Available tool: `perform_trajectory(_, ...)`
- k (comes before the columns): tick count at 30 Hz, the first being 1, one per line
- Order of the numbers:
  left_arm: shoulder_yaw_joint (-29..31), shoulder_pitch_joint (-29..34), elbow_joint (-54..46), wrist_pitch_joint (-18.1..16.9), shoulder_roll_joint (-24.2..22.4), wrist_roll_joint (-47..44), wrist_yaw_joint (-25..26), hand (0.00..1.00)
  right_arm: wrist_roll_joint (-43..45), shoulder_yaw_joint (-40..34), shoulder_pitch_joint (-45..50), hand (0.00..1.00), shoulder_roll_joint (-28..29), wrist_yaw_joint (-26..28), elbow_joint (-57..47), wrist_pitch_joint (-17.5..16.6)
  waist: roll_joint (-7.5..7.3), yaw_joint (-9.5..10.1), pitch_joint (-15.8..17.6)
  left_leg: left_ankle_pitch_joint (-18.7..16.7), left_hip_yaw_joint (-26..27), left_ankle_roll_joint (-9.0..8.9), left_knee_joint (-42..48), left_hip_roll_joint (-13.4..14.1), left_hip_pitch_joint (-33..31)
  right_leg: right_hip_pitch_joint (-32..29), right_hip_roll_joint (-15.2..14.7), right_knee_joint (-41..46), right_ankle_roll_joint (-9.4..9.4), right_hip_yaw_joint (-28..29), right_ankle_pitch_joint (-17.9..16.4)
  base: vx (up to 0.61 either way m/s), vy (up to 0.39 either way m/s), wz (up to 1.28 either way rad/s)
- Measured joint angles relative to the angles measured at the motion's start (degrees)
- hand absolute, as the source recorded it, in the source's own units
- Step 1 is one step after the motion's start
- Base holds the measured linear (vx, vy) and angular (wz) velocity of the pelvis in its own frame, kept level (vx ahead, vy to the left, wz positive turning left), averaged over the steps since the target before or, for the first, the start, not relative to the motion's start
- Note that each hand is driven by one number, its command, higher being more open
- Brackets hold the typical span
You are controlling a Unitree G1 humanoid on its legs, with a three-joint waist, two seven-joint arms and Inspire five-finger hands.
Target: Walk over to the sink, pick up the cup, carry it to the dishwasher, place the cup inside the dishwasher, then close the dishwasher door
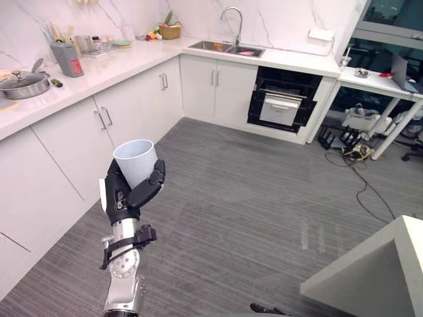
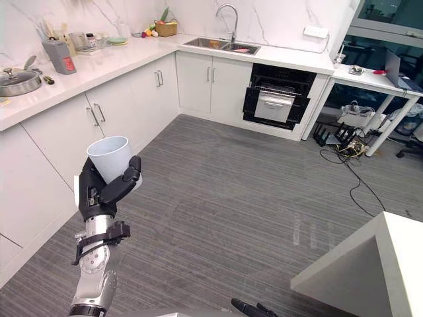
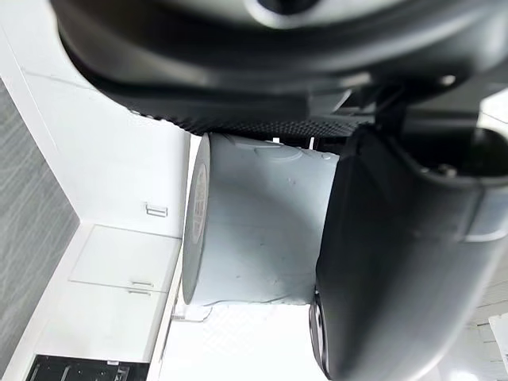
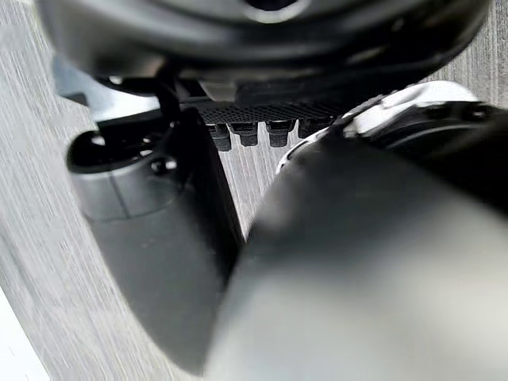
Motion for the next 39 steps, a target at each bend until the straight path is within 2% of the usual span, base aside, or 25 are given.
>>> perform_trajectory(1, 0.3, 0.7, -0.6, 0.0, -0.2, 0.8, 0.0, 0.00, 0.0, 0.1, -0.3, 1.00, -0.2, 0.2, 0.0, 0.0, 0.34, 0.36, 0.6, -1.7, 0.0, 0.84, 3.0, 0.4, -1.1, 0.0, 0.3, 0.7, -0.21, 0.2, -0.4, 0.02, -0.051, -0.13)
perform_trajectory(2, 0.8, 2.3, -1.4, 0.0, -0.4, 2.0, 0.0, 0.00, 0.0, 0.3, -0.3, 1.00, -0.7, 0.7, 0.0, 0.3, 0.71, 0.67, 0.9, -4.9, 0.5, 3.88, 8.0, 1.1, -3.1, -0.3, 0.9, 2.2, -0.65, 0.9, -1.4, 0.04, -0.047, -0.07)
perform_trajectory(3, 1.8, 3.9, -2.2, 0.0, -0.6, 2.1, -0.2, 0.00, 0.0, 0.9, -0.4, 1.00, -0.8, 1.0, -0.1, 0.8, 0.73, 0.77, 1.7, -7.7, 1.9, 9.08, 13.9, 1.9, -4.7, -0.4, 0.9, 3.9, -1.29, 1.4, -3.1, 0.05, -0.034, 0.06)
perform_trajectory(4, 2.2, 4.3, -2.8, 0.1, -0.9, 2.0, -0.4, 0.00, 0.2, 0.9, -0.5, 1.00, -1.2, 1.4, -0.6, 0.9, 1.20, 0.43, 2.7, -8.0, 2.9, 10.21, 19.3, 2.9, -6.8, -0.1, 1.5, 4.6, -1.96, 1.6, -3.8, 0.06, -0.032, 0.38)
perform_trajectory(5, 2.9, 4.2, -3.2, 0.1, -1.8, 2.0, -1.4, 0.00, 0.6, 0.7, -0.7, 1.00, -1.9, 1.7, -0.7, 1.2, 2.21, 0.29, 4.4, -6.2, 3.3, 9.62, 31.6, 5.3, -12.6, 1.0, 2.5, 5.8, -2.96, 1.1, -4.9, 0.07, 0.007, 0.58)
perform_trajectory(6, 3.5, 4.4, -3.1, 0.2, -2.3, 2.0, -2.1, 0.00, 0.7, -0.2, -1.4, 1.00, -2.4, 1.8, -0.6, 1.7, 2.17, 0.52, 6.8, -8.1, 3.3, 7.86, 38.2, 5.4, -16.1, 3.3, 2.3, 6.1, -2.79, 0.3, -6.2, 0.09, 0.019, 0.60)
perform_trajectory(7, 3.7, 4.4, -3.1, 0.3, -2.4, 2.0, -2.5, 0.00, 0.7, -0.5, -1.7, 1.00, -2.4, 1.7, -0.4, 1.9, 2.17, 0.64, 7.5, -9.4, 3.5, 7.14, 37.8, 4.1, -17.1, 4.4, 1.8, 6.1, -2.73, 0.2, -6.7, 0.16, 0.071, 0.48)
perform_trajectory(8, 4.2, 4.4, -3.1, 0.3, -2.5, 2.1, -2.8, 0.00, 0.6, -1.7, -2.2, 1.00, -2.7, 1.8, 0.0, 2.3, 1.68, 0.94, 8.2, -9.4, 4.4, 5.87, 31.4, 1.2, -18.3, 5.8, 0.4, 6.0, -2.08, -0.3, -7.7, 0.18, 0.096, 0.25)
perform_trajectory(10, 4.9, 4.7, -3.3, 0.2, -3.1, 3.8, -2.0, 0.00, 0.4, -3.0, -2.3, 1.00, -3.8, 2.3, 0.8, 2.2, 3.28, 2.48, 8.4, -5.5, 4.8, 1.73, 13.7, -2.2, -17.9, 7.8, -0.5, 4.3, -0.59, 0.1, -8.8, 0.28, 0.178, -0.06)
perform_trajectory(11, 5.6, 5.1, -3.5, 0.0, -3.7, 5.4, -0.9, 0.00, -0.7, -3.2, -2.2, 1.00, -4.3, 2.7, 1.3, 1.9, 4.46, 3.51, 8.4, 0.4, 3.6, 0.87, 9.8, -2.6, -17.3, 10.2, 0.1, 2.1, 0.38, 2.0, -9.4, 0.33, 0.217, -0.35)
perform_trajectory(13, 7.0, 5.2, -3.0, 0.0, -3.7, 6.1, 0.2, 0.00, -2.3, -4.3, -2.2, 1.00, -3.7, 3.1, 2.3, 1.5, 3.72, 4.50, 7.5, 1.7, 3.8, 2.62, 14.1, -5.1, -18.1, 11.6, -1.7, 1.5, 0.07, 5.6, -11.4, 0.42, 0.232, -0.29)
perform_trajectory(16, 7.4, 5.0, -2.7, 0.2, -3.2, 6.2, 0.2, 0.00, -8.4, -6.8, -2.2, 1.00, -2.9, 4.4, 3.0, 0.1, 1.59, 3.82, 6.2, -3.7, 6.6, 8.70, 20.9, -9.1, -18.4, 9.5, -6.7, 12.2, 2.27, 6.3, -13.1, 0.54, 0.205, -0.05)
perform_trajectory(17, 7.4, 4.9, -2.7, 0.2, -3.0, 6.3, 0.1, 0.00, -8.7, -6.9, -2.1, 1.00, -2.8, 4.5, 3.0, -0.1, 1.46, 3.68, 6.1, -4.2, 6.6, 8.83, 21.0, -9.3, -17.9, 9.1, -6.9, 13.8, 2.78, 6.3, -12.8, 0.63, 0.233, 0.09)
perform_trajectory(19, 7.3, 4.1, -5.2, 1.5, -1.6, 6.4, -0.4, 0.00, -9.0, -7.0, -2.1, 1.00, -1.9, 4.6, 2.8, -1.6, 0.10, 3.59, 5.3, -8.1, 7.3, 10.34, 20.8, -10.6, -12.5, 5.4, -9.2, 28.8, 8.94, 6.6, -6.3, 0.49, 0.190, -0.06)
perform_trajectory(21, 6.8, 3.6, -8.4, 2.3, -0.5, 6.4, -0.3, 0.00, -8.9, -7.0, -2.2, 1.00, -1.4, 4.6, 2.3, -2.1, -0.41, 3.55, 4.9, -11.0, 7.3, 10.23, 19.4, -11.1, -8.5, 1.6, -10.1, 39.0, 11.73, 7.3, 1.9, 0.47, 0.147, -0.15)
perform_trajectory(23, 6.0, 2.4, -10.3, 2.5, 0.6, 6.8, 0.2, 0.00, -8.9, -6.6, -2.2, 1.00, -0.2, 4.8, 1.1, -2.8, -0.40, 3.14, 4.6, -11.1, 6.2, 9.89, 13.4, -11.2, -1.1, -4.9, -6.3, 51.4, 9.72, 9.6, 0.5, 0.50, 0.081, 0.11)
perform_trajectory(25, 4.9, 1.6, -11.8, 2.5, 0.6, 8.6, 0.8, 0.00, -8.0, -6.4, -1.7, 1.00, 1.6, 4.6, 0.2, -3.7, -0.18, 2.00, 4.6, -10.4, 4.3, 9.65, 8.2, -10.5, 5.1, -11.1, -2.1, 52.5, 7.74, 8.6, -4.9, 0.45, -0.015, 0.40)
perform_trajectory(27, 3.0, 0.2, -12.2, 2.7, 0.6, 8.6, 0.2, 0.00, -6.1, -5.9, -1.4, 1.00, 1.7, 3.8, -2.3, -4.4, 0.15, 0.89, 4.6, -10.9, 2.7, 8.86, 4.6, -9.9, 8.6, -19.4, -2.5, 46.0, 3.35, 4.3, -8.5, 0.40, -0.086, 0.35)
perform_trajectory(29, 1.5, -1.3, -12.1, 3.6, 0.6, 8.6, -0.9, 0.00, -6.1, -5.7, -1.0, 1.00, 1.9, 2.4, -5.8, -4.8, 1.34, 0.11, 5.1, -12.4, 1.5, 7.01, 3.4, -7.2, 10.9, -24.0, -2.3, 34.0, 1.64, 1.3, -8.7, 0.59, -0.158, 0.35)
perform_trajectory(32, -2.1, -1.3, -12.2, 4.8, 0.6, 8.3, -2.3, 0.00, -6.3, -5.7, 0.1, 1.00, 2.4, -6.9, -8.3, -6.2, 2.37, -0.18, 5.6, -16.0, 1.6, 2.01, 4.5, -2.3, 16.6, -24.5, -0.6, 12.4, 0.95, 2.2, 0.0, 0.58, -0.207, 0.23)
perform_trajectory(34, -2.5, 0.1, -12.1, 4.6, 0.3, 8.2, -2.8, 0.00, -6.8, -5.4, 1.2, 1.00, 3.1, -9.6, -8.8, -6.4, 1.26, -0.55, 4.9, -18.7, 1.8, -0.22, 6.1, -2.0, 20.7, -24.7, -1.3, 12.4, -0.81, 3.5, 6.5, 0.69, -0.301, 0.07)
perform_trajectory(35, -2.6, 1.7, -11.8, 4.4, -1.4, 8.2, -2.9, 0.00, -6.9, -5.6, 0.9, 1.00, 2.4, -10.4, -9.0, -6.3, 2.47, -1.18, 3.7, -19.3, 1.8, -0.94, 7.8, -0.9, 22.5, -25.6, -0.2, 18.0, -0.87, 3.1, 8.6, 0.94, -0.453, -0.41)
perform_trajectory(36, -3.6, 3.4, -11.7, 4.3, -4.5, 7.4, -2.9, 0.00, -9.1, -5.0, 0.5, 1.00, 0.8, -12.3, -10.4, -6.2, 6.89, -0.74, 2.0, -16.1, 1.1, -1.33, 18.9, 3.3, 18.3, -25.4, 4.3, 19.4, -3.43, 2.3, 3.9, 1.04, -0.499, -0.54)
perform_trajectory(37, -4.1, 3.4, -11.7, 4.3, -5.5, 6.9, -3.2, 0.00, -9.8, -5.3, 0.2, 1.00, 1.0, -13.3, -10.6, -5.5, 7.28, -0.98, 2.3, -8.3, -0.2, -2.44, 30.1, 4.9, 13.4, -22.8, 6.2, 18.4, -4.40, 2.4, 2.1, 0.87, -0.423, -0.50)
perform_trajectory(39, -5.1, 3.3, -11.6, 4.3, -6.9, 5.2, -3.9, 0.00, -10.2, -5.3, 1.1, 1.00, 1.3, -13.4, -11.0, -4.8, 7.23, -1.10, 2.6, -1.4, -1.4, -4.87, 47.2, 7.1, 5.8, -17.0, 8.0, 14.6, -6.04, 2.5, 1.3, 0.69, -0.291, -0.08)
